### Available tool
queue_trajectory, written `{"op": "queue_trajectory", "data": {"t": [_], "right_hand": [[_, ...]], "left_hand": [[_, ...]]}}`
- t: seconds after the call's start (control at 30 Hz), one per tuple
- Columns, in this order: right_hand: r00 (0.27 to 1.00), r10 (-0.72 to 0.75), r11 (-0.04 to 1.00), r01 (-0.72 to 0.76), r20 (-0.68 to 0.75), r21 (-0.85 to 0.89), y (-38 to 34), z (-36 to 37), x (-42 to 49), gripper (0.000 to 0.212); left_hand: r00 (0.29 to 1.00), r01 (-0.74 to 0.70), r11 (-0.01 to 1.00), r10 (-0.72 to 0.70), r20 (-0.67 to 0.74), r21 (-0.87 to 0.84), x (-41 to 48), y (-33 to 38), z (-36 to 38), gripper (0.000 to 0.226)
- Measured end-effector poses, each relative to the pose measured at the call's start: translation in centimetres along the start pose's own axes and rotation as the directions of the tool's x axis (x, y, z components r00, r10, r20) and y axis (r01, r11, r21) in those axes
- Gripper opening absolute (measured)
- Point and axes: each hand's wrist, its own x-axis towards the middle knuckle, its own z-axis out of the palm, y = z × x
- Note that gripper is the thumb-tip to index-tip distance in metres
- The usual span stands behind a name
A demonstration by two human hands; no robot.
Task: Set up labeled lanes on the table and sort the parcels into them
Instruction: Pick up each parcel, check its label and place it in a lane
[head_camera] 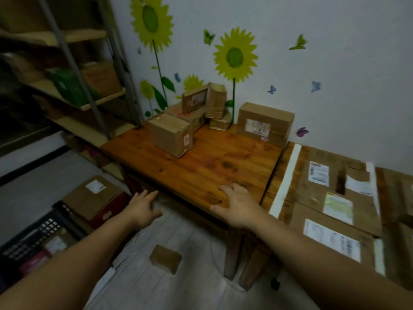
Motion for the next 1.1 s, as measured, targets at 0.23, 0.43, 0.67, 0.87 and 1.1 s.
{"op": "queue_trajectory", "data": {"t": [0.23, 0.43, 0.67, 0.87, 1.1], "right_hand": [[0.989, -0.006, 0.996, -0.006, 0.146, 0.084, -3.5, 5.5, 10.9, 0.068], [0.949, 0.11, 0.969, -0.169, 0.295, 0.181, -4.1, 11.3, 14.7, 0.062], [0.872, 0.385, 0.841, -0.467, 0.303, 0.275, -5.5, 21.6, 18.0, 0.043], [0.763, 0.534, 0.64, -0.646, 0.364, 0.415, -4.8, 37.4, 23.8, 0.063], [0.68, 0.601, 0.482, -0.728, 0.42, 0.488, 2.0, 55.3, 31.9, 0.069]], "left_hand": [[0.998, 0.041, 0.999, -0.042, 0.056, 0.016, 7.8, -7.0, -0.8, 0.075], [0.977, -0.026, 0.998, 0.015, 0.211, 0.05, 15.0, -12.0, 0.0, 0.074], [0.87, -0.187, 0.982, 0.161, 0.466, 0.011, 26.0, -18.1, 5.0, 0.066], [0.801, -0.185, 0.98, 0.195, 0.566, -0.075, 33.6, -25.4, 15.3, 0.058], [0.781, -0.092, 0.987, 0.154, 0.605, -0.133, 44.5, -35.5, 32.2, 0.046]]}}
